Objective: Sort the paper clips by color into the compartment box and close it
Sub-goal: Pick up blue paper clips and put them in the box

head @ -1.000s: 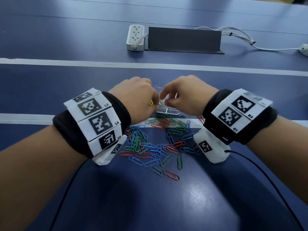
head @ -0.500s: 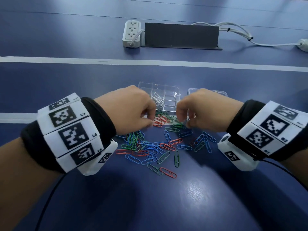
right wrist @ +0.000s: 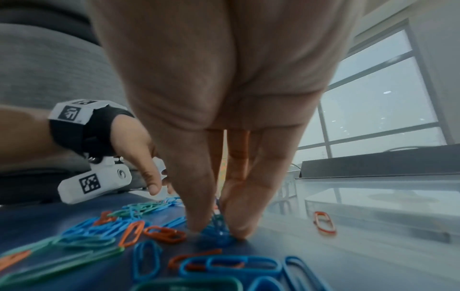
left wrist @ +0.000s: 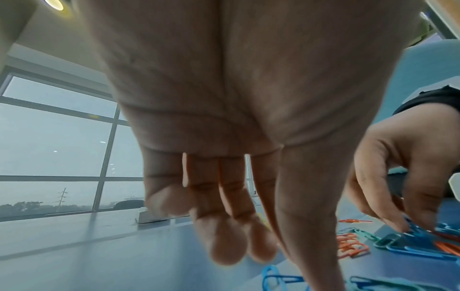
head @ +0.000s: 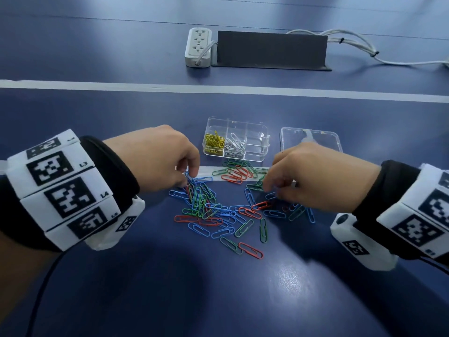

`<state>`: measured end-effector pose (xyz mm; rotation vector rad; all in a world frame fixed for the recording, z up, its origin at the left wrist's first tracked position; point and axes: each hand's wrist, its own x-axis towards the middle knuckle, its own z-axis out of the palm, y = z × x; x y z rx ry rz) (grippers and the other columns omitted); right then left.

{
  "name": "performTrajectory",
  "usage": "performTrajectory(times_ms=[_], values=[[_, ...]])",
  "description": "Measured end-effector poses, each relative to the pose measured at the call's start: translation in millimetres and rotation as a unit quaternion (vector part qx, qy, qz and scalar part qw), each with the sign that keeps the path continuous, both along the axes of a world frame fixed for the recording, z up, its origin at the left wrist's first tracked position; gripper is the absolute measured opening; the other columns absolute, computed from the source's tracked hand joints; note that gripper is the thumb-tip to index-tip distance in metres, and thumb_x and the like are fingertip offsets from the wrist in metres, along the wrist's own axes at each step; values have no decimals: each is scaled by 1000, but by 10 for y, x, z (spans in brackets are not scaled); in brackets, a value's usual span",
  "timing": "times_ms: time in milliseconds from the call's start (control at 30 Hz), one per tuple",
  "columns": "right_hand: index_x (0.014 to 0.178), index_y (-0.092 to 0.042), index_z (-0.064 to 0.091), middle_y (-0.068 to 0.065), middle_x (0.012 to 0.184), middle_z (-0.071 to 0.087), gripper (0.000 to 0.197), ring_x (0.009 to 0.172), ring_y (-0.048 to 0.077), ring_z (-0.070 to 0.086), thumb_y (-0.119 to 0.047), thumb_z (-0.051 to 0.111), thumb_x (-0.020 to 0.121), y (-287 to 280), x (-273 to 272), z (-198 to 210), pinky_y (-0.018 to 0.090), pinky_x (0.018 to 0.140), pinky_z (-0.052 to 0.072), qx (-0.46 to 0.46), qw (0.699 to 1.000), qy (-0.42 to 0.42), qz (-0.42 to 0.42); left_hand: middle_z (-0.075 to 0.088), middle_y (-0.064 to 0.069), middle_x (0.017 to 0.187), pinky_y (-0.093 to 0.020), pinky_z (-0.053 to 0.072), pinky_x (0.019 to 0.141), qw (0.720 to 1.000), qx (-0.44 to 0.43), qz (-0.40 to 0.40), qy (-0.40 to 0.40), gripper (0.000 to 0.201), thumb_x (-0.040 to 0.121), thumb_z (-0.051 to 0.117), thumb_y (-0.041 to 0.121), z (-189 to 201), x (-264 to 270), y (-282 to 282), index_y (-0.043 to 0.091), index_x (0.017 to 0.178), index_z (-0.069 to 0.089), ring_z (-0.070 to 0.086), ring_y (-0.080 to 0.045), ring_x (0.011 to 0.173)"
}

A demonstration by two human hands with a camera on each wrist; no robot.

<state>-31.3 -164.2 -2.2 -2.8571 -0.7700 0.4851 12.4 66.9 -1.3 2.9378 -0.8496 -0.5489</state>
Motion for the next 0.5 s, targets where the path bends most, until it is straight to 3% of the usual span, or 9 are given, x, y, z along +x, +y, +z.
performTrajectory(times_ms=[100, 233, 333, 400, 500], values=[[96, -28, 69, -8, 87, 65, 19, 78, 12, 54, -22, 66, 79, 56, -12, -12, 26, 76, 44, -38, 999, 4, 13, 56, 16, 72, -21, 41, 71, 1000, 16, 14, 6, 13, 77, 69, 32, -13, -9, 7, 30, 89, 68, 45, 4, 63], [84, -27, 66, -13, 63, 50, 11, 57, 2, 42, -18, 64, 79, 92, -40, 11, 23, 65, 40, -45, 999, 8, 13, 51, 18, 62, -25, 48, 73, 999, 19, 31, -1, 12, 73, 73, 31, -22, -13, 17, 29, 84, 70, 45, 1, 62], [73, -33, 53, -14, 58, 45, 17, 56, 4, 40, -17, 57, 78, 102, -80, 23, 29, 65, 47, -38, 999, 14, -5, 55, 15, 61, -30, 52, 76, 999, 14, 38, -4, 3, 75, 71, 28, -27, -30, 36, 28, 78, 70, 47, 1, 62], [78, -32, 52, -15, 57, 45, 16, 59, 7, 43, -17, 55, 77, 103, -94, 7, 31, 69, 49, -23, 999, 14, -31, 58, 14, 63, -27, 51, 74, 999, 11, 33, -3, 2, 76, 68, 27, -26, -44, 53, 28, 76, 69, 48, 2, 61], [98, -33, 65, -12, 63, 57, 30, 59, 6, 53, -13, 56, 77, 106, -80, 5, 29, 77, 50, 38, 994, 34, -92, 60, 14, 66, -20, 43, 70, 1000, -5, 30, -5, 8, 81, 62, 22, -19, -41, 99, 27, 81, 68, 46, 5, 59]])
